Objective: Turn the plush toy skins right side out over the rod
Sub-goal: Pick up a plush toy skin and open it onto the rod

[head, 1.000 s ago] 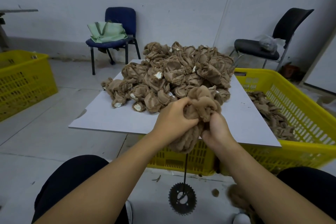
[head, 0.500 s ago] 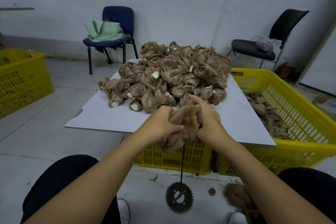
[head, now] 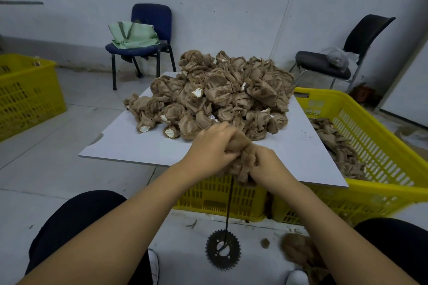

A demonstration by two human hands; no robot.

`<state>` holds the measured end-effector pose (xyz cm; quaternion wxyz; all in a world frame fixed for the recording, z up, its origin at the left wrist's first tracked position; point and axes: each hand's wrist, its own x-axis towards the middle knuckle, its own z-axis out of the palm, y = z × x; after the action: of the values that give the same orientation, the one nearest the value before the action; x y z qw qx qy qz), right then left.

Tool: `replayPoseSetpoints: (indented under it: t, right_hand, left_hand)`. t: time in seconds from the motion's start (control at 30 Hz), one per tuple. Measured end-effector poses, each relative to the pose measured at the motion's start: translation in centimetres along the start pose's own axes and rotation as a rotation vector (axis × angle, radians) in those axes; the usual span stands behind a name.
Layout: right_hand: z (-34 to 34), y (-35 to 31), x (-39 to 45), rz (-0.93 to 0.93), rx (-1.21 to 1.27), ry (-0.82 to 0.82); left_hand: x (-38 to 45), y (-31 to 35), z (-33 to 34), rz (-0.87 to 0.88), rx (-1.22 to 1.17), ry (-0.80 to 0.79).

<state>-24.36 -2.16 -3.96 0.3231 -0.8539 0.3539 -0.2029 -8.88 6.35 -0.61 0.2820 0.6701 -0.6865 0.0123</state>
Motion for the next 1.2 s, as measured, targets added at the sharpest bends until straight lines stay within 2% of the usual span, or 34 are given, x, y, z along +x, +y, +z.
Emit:
replayPoseSetpoints:
  t: [0.07,0.13,0.27,0.37,0.47,0.57,0.67,0.77,0.87,0.97,1.03,1.1,1.2]
  right_hand:
    - [0.7,0.4,0.4,0.081,-0.014,-0.070]
    - [1.2,0.7,0.8,0.127,-0.038,-0.078]
    - [1.0,0.6,1.1,0.102,-0.138,-0.148]
    - [-0.5,-0.4,0.7,0.023,0.069,-0.271]
    - [-2.5,-1.4,0.5,-0.009,0.187,-0.295]
    - [-3.2,-2.2,0.3,-0.021,0.188,-0.222]
    - [-2.3,-2.8,0.3,-0.080,0.114,-0.095]
    - [-0.9,-2.5,0.5,-0.086,0.004,-0.081]
    - [-0.5,-1.8,0.7,-0.023,0.067,-0.122]
    - [-0.2,-1.7,0.7,0.000,0.154,-0.105]
    - [0.0,-1.6,0.7,-0.028,0.156,-0.031]
    - [0.1,-1.8,0.6,-0.073,0.185,0.056]
    - [-0.1,-2.4,0.8,-0.125,0.304,0.089]
  left_hand:
    - [0.0,-0.4,0.5,-0.088,-0.041,-0.125]
    - [0.0,-0.8,0.9,-0.155,-0.074,-0.126]
    - [-0.3,-0.8,0.8,-0.163,-0.059,-0.043]
    - [-0.6,-0.4,0.8,-0.127,-0.108,0.055]
    - [-0.8,0.0,0.6,-0.017,-0.119,0.214]
    - [-1.0,-0.5,0.8,0.071,0.003,0.238]
    - [-1.4,-1.0,2.1,0.071,-0.015,0.112]
    - [-1.9,-0.8,3.7,-0.010,-0.159,0.076]
    - [-2.0,-0.9,4.3,-0.144,-0.229,-0.007]
    - [-2.0,-1.1,4.2,-0.164,-0.264,-0.043]
    - [-2.0,-0.7,4.1,-0.159,-0.351,0.027]
    - [-1.9,-0.2,3.9,-0.139,-0.413,0.180]
    - [-1.1,0.3,2.8,-0.079,-0.376,0.339]
